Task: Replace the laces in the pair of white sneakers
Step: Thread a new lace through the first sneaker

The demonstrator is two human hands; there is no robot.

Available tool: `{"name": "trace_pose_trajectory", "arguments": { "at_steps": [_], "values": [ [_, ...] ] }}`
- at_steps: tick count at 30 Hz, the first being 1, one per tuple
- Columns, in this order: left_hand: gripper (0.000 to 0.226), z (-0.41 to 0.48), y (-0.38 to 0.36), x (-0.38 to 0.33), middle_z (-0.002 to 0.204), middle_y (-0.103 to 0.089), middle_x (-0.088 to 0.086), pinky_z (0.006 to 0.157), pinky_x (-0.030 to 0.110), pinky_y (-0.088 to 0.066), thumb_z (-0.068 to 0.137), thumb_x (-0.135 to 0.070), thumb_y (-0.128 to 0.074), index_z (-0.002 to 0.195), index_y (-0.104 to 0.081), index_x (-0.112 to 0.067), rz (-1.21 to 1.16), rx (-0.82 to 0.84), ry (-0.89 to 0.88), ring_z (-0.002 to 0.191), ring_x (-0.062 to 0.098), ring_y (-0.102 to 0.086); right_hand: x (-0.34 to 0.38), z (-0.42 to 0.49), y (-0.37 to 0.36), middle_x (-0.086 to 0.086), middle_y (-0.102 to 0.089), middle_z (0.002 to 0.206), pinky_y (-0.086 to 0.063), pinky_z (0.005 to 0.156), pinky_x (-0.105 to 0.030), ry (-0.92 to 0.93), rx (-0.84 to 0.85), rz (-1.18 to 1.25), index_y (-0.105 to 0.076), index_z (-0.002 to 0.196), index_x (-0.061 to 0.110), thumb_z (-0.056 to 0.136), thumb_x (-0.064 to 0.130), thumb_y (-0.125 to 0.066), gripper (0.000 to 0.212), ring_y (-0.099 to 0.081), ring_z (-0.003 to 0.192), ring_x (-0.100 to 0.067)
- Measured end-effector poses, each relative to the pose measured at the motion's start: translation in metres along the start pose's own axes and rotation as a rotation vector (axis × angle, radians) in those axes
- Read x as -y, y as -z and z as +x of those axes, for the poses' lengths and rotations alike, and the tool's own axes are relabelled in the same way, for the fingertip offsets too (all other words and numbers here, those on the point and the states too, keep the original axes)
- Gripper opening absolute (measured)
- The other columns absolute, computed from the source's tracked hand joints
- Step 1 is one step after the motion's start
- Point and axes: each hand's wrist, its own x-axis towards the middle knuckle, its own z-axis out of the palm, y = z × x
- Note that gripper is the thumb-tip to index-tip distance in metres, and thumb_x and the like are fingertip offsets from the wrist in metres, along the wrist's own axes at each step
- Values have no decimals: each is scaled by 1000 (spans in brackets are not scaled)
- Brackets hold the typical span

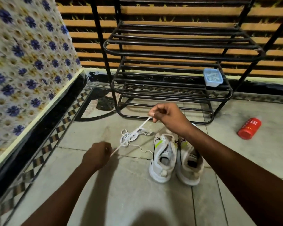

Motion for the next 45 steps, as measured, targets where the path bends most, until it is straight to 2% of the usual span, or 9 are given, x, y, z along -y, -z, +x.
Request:
{"name": "trace_pose_trajectory", "arguments": {
  "at_steps": [4, 7, 10, 14, 22, 31, 35, 38, 45],
  "values": [
    [6, -14, -33, 7, 112, -61, 2, 80, 33, -50, 95, -33, -56, 89, -54, -34, 81, 190, 79, 104, 25, -65, 5, -6, -4, -13, -72, 76, -57, 71, -32, 32, 60, -74, -72, 90, 4, 95, 8, -64, 9, -67, 69, -13],
    [13, -16, -25, -17, 109, -67, -3, 90, 37, -52, 95, -40, -58, 94, -65, -29, 43, 16, 66, 109, 25, -66, 6, -12, -11, -15, -71, 79, -57, 68, -31, 44, 93, -76, -71, 90, 5, 96, 8, -62, 11, -66, 70, -14],
    [8, -20, 1, -58, 103, -76, -3, 89, 36, -56, 97, -22, -68, 101, -74, -21, -678, -168, -148, 103, 17, -71, 8, -13, -15, -9, -70, 78, -57, 66, -35, 87, 118, -113, -71, 91, 10, 96, 9, -62, 10, -65, 67, -17],
    [22, -26, 26, -102, 102, -77, 12, 77, 18, -53, 102, -15, -59, 119, -68, -6, -1220, 84, -413, 96, 18, -73, 9, -10, -15, 0, -70, 76, -53, 63, -36, 140, 113, -154, -71, 94, 15, 96, 11, -61, 10, -62, 62, -13],
    [31, -16, -6, -62, 58, -60, 4, 56, 19, -42, 101, -2, -58, 74, -73, -3, -957, 117, -206, 57, 14, -53, 6, -1, 0, -4, -66, 92, -54, 79, -41, 302, 87, -495, -69, 95, 7, 91, -7, -54, 21, -63, 87, -19],
    [9, -23, -26, -14, 77, -74, -3, 67, 25, -49, 82, -16, -74, 77, -80, -20, -220, 318, 103, 86, 13, -71, -4, 5, -2, -7, -61, 96, -50, 77, -40, 384, 73, -649, -70, 102, 6, 92, -7, -54, 23, -59, 88, -22],
    [21, -20, -1, -52, 96, -76, -8, 85, 27, -53, 80, -18, -86, 99, -77, -23, -644, -52, -73, 99, 8, -70, 3, 0, -14, 4, -62, 95, -46, 76, -22, 360, 93, -498, -72, 101, 13, 96, 3, -59, 18, -60, 89, -11],
    [37, -16, 21, -84, 115, -76, 7, 93, 28, -56, 88, -6, -77, 124, -68, -9, -1145, 46, -280, 112, 15, -70, 11, -1, -18, 8, -64, 94, -43, 75, -15, 336, 94, -414, -72, 100, 15, 96, 4, -59, 18, -60, 89, -4],
    [26, -16, 13, -83, 65, -60, 12, 60, 22, -45, 102, -11, -56, 89, -73, 4, -1154, 57, -278, 62, 16, -55, 17, -2, 4, -4, -63, 99, -51, 78, -31, 428, 89, -639, -69, 104, 6, 89, -9, -54, 26, -60, 91, -19]
  ]
}}
